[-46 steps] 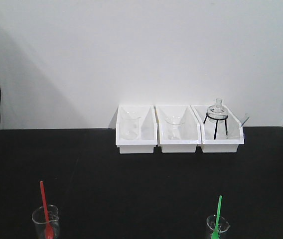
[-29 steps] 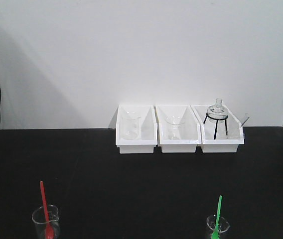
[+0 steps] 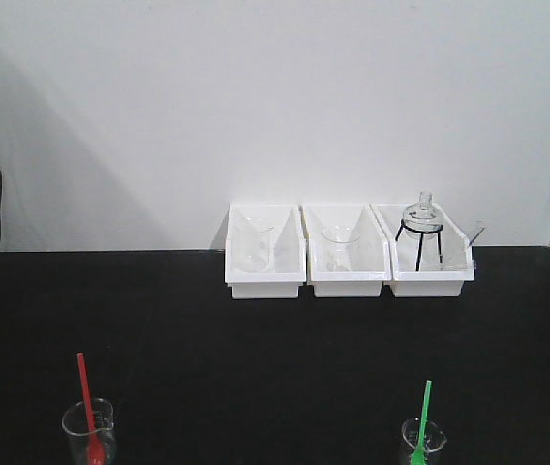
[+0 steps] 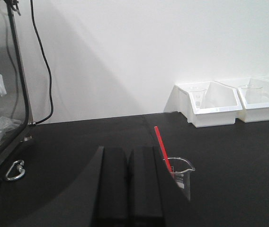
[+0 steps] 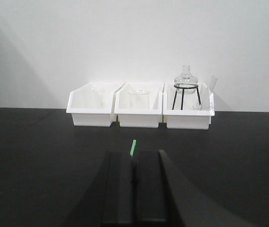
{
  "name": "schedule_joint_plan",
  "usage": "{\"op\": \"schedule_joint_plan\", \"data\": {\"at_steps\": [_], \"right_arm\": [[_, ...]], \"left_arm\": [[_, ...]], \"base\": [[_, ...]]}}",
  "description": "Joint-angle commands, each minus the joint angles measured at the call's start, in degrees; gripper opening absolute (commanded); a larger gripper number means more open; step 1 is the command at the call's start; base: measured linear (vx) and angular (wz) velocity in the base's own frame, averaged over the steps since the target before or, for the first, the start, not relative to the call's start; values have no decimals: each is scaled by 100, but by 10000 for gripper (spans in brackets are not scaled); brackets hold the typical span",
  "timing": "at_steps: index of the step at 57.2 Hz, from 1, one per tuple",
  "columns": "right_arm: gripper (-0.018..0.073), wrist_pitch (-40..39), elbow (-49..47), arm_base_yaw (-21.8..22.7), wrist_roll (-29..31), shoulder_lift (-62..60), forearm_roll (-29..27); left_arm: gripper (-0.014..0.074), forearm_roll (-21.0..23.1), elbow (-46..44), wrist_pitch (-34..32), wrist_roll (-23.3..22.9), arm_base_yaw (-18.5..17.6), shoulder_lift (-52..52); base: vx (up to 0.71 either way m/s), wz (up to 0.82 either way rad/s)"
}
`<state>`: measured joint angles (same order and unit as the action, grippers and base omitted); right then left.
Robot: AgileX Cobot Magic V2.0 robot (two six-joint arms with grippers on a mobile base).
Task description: Sort red and green spoons into left cabinet
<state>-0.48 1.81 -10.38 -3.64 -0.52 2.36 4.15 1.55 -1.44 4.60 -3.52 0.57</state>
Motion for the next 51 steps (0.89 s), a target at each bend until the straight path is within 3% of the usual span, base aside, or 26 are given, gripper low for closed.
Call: {"op": "schedule_joint_plan", "data": {"at_steps": [1,23,29,33,40,45,51], "right_arm": [[-4,-687,35,23,-9,-70,60],[-4,-1595,28,23,-99,-70,52],[-4,-1612,-103,23,-112,-70,50],[-4,-1313,-385,23,-112,-70,50],[-4,-108,-1408,23,-112,179,42],[-4,589,-2230,23,-93,690,55],[-4,900,-3100,23,-58,1574,60]], "left_arm": [[-3,17,93,-479,-34,-35,108],[-3,23,75,-979,-37,-36,108],[-3,228,-118,-974,-50,-36,108],[-3,262,-407,-829,-43,-36,85],[-3,257,-1204,-299,-30,-36,-251],[-3,178,-1847,34,-11,-36,-862],[-3,169,-2720,212,-3,-36,-1760]], "base": [[0,0],[0,0],[0,0],[0,0],[0,0],[0,0],[0,0]]}}
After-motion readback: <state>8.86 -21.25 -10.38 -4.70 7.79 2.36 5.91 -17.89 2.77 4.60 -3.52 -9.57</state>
